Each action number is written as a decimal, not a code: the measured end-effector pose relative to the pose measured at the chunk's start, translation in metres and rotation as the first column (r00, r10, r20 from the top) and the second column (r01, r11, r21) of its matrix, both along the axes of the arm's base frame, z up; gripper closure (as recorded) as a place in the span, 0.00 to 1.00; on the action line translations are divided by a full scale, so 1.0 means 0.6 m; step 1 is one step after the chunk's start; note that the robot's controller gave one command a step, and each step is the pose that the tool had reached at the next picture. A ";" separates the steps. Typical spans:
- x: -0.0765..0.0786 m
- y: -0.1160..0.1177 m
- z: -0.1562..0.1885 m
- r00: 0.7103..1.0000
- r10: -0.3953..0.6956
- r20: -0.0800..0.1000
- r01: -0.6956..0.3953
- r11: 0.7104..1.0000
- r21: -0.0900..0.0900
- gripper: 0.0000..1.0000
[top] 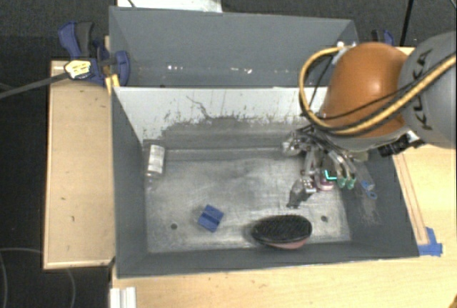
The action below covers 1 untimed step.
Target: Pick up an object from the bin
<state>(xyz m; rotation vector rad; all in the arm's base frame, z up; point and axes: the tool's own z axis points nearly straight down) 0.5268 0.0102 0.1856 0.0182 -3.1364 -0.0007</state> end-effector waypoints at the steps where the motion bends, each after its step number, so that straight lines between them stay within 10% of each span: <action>1: -0.054 -0.028 -0.120 0.961 0.277 0.004 -0.277 0.961 0.000 0.00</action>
Offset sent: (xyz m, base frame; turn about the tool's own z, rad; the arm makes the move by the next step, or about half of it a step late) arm -0.0324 -0.0161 -0.0715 -0.2824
